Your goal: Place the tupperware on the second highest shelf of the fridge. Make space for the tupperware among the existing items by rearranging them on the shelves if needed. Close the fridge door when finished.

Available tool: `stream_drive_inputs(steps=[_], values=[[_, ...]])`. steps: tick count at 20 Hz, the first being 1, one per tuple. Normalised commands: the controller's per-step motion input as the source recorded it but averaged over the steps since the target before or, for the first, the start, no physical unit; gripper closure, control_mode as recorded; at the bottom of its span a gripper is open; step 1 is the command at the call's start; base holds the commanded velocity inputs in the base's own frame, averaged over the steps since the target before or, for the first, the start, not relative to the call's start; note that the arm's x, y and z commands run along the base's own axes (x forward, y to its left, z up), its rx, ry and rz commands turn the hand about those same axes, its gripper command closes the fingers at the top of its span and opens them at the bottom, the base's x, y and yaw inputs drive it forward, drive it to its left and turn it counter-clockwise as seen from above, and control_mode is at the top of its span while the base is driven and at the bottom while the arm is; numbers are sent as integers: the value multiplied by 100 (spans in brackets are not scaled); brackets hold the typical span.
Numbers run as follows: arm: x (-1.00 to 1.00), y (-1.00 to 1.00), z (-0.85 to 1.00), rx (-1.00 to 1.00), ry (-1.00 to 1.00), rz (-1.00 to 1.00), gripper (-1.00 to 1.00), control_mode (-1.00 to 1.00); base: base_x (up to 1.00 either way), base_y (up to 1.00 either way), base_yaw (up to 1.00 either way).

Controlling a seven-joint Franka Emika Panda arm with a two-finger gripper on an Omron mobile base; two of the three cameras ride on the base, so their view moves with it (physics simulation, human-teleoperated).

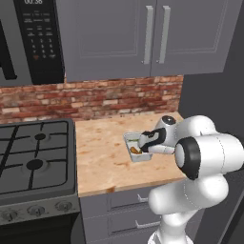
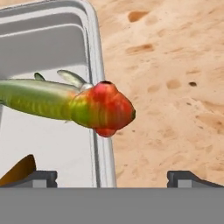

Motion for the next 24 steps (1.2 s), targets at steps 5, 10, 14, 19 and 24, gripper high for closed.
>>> stream_drive_inputs(steps=[5,10,14,19,24], values=[[21,0,-22,0,0,0,-100,-100,0,0,0],[17,1,-17,0,0,0,100,-100,0,0,0],[0,17,-8,0,0,0,100,-100,0,0,0],[0,17,-12,0,0,0,100,-100,0,0,0],[0,2,-1,0,0,0,100,-100,0,0,0]])
